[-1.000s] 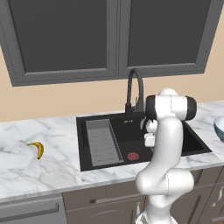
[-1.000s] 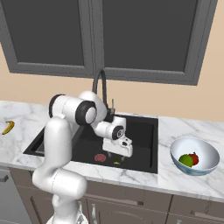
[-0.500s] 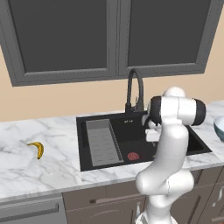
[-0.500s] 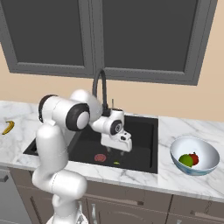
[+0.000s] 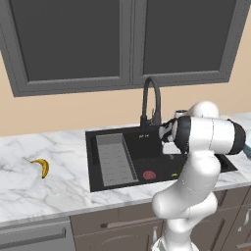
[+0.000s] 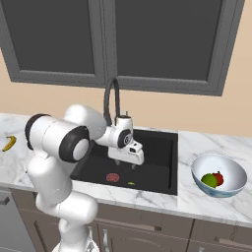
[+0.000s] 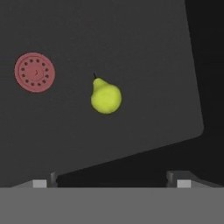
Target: There is a mixed pile of frozen fruits and vegetables on the counter. Locate all the frozen vegetables and place the items in a bowl on the counter. Take all the frozen fruits and defrost them in a running sink.
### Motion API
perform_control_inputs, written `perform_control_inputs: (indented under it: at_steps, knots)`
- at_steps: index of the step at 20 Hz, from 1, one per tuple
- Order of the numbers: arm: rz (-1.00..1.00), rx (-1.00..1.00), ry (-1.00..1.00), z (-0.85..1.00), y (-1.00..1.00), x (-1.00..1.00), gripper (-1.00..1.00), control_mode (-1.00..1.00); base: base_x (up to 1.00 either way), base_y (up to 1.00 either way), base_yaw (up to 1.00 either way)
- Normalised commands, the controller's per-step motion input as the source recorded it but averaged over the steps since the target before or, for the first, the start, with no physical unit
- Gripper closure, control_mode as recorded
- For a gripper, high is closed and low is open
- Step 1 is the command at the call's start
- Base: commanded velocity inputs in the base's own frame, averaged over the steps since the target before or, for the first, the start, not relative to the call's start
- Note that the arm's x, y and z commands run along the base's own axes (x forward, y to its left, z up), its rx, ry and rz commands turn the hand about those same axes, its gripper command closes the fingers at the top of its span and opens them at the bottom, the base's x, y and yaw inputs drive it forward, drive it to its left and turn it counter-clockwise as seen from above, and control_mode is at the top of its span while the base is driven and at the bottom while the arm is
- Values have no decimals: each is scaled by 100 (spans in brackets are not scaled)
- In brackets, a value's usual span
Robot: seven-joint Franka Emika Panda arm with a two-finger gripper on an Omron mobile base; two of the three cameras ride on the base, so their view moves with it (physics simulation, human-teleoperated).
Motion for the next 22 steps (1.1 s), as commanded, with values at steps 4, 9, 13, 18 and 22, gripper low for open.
perform_control_inputs:
  at_steps: [4, 9, 13, 18, 22]
  knots:
    - [-1, -4, -12, 28, 34, -18, -100, -100, 0, 0, 0]
    - [-1, -2, -12, 22, 42, -18, -100, -100, 0, 0, 0]
    - [0, -6, -5, 10, 30, -20, -100, -100, 0, 0, 0]
    - [4, -6, -1, 21, 41, -11, -100, -100, 0, 0, 0]
    - [10, -2, 0, 23, 48, -6, -100, -100, 0, 0, 0]
